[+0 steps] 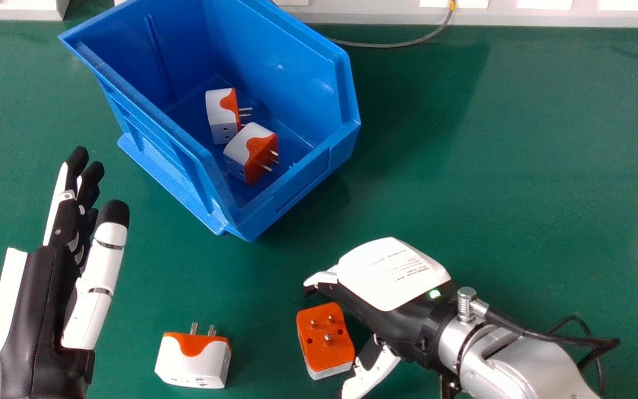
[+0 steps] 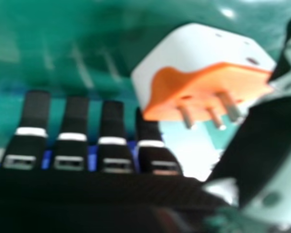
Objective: Pick all objects and put in blue box
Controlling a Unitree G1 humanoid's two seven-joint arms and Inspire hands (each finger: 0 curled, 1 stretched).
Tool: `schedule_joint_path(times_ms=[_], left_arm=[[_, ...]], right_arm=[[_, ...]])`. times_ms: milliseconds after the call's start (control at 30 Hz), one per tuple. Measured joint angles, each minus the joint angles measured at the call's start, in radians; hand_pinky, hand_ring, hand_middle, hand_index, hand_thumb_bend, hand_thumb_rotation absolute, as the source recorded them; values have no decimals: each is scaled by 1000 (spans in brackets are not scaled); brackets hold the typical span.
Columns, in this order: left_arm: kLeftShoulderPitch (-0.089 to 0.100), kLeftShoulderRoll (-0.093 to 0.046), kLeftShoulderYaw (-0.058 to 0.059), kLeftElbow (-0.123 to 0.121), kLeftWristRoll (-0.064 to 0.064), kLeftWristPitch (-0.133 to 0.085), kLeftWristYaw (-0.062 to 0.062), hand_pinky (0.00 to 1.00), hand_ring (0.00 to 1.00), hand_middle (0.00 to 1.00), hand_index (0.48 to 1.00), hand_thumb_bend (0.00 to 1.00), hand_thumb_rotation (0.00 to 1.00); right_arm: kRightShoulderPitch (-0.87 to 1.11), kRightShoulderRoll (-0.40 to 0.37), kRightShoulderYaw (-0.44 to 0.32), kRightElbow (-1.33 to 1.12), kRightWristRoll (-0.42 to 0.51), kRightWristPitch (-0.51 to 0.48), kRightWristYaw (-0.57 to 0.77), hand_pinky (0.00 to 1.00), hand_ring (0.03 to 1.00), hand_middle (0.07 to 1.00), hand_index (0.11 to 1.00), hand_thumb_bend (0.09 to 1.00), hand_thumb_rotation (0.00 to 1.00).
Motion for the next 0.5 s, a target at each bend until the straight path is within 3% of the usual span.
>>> schedule_joint_path(times_ms=[100, 133, 167, 267, 500], left_arm=[[-1, 0, 0, 0, 0, -3, 0, 1000, 995, 978, 980, 410, 892], [-1, 0, 1, 0, 1, -3, 0, 1000, 995, 978, 980, 410, 892], [1, 0, 1, 0, 1, -3, 0, 1000, 996, 978, 981, 414, 893], [1, 0, 1, 0, 2, -2, 0, 1000, 997, 978, 981, 416, 895], [3, -1, 1, 0, 1, 1, 1, 1000, 999, 980, 984, 421, 894]], right_arm=[[4, 1, 10, 19, -19, -9, -49, 504, 583, 640, 671, 720, 300], [5, 1, 14, 26, -23, -13, -67, 504, 583, 640, 671, 720, 300], [7, 1, 17, 34, -29, -18, -85, 460, 536, 597, 633, 679, 270], [7, 3, 19, 47, -35, -24, -116, 419, 494, 558, 603, 647, 245], [-1, 14, 14, 67, -26, -24, -145, 323, 402, 480, 531, 563, 80]])
